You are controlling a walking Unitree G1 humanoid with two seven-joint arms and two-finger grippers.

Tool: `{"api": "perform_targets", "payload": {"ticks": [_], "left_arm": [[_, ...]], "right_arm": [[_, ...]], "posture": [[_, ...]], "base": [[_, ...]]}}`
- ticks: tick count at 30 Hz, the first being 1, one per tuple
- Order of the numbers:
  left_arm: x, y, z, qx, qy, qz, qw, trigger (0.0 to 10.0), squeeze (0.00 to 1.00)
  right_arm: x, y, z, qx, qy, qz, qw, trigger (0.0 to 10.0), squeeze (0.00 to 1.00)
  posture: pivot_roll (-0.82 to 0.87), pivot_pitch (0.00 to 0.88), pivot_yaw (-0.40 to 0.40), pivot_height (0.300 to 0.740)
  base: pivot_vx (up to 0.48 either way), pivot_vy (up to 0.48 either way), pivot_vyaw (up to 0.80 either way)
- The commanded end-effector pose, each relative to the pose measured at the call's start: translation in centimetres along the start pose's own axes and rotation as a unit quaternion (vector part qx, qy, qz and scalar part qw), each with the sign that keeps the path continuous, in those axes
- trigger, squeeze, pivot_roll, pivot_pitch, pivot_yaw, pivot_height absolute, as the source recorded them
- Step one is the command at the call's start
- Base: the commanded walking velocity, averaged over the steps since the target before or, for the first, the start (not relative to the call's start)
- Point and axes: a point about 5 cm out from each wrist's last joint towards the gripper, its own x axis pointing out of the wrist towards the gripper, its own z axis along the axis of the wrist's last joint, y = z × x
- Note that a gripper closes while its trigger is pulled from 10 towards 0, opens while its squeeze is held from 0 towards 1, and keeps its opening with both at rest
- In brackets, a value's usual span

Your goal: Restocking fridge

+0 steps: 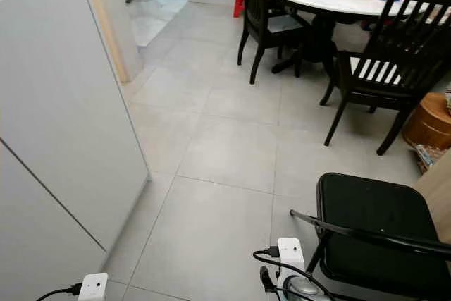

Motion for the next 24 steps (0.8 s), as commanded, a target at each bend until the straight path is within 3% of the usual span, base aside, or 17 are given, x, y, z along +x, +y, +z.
{"api": "perform_targets", "payload": {"ticks": [1, 7, 11, 24], "left_arm": [[-0.01, -0.05, -0.25, 0.001, 0.008, -0.005, 1.0, 10.0, 0.0], [0.01, -0.03, 0.05, 0.018, 0.004, -0.009, 1.0, 10.0, 0.0], [0.01, 0.03, 0.11, 0.016, 0.004, -0.008, 1.0, 10.0, 0.0], [0.02, 0.06, 0.1, 0.013, 0.009, -0.005, 1.0, 10.0, 0.0]], "right_arm": [[-0.03, -0.19, -0.08, 0.01, 0.004, -0.002, 1.0, 10.0, 0.0], [-0.01, -0.13, 0.11, 0.025, -0.001, -0.003, 1.0, 10.0, 0.0], [-0.01, -0.13, 0.43, 0.0, -0.008, -0.002, 1.0, 10.0, 0.0], [0.0, -0.09, 0.52, 0.005, -0.008, 0.002, 1.0, 10.0, 0.0]], "posture": [[0.02, 0.0, -0.037, 0.74], [0.03, 0.0, -0.037, 0.74], [0.02, 0.0, -0.033, 0.74], [0.02, 0.0, -0.034, 0.74]], "base": [[0.0, 0.0, 0.0], [0.0, 0.0, 0.0], [0.0, 0.0, 0.0], [0.0, 0.0, 0.76]]}}
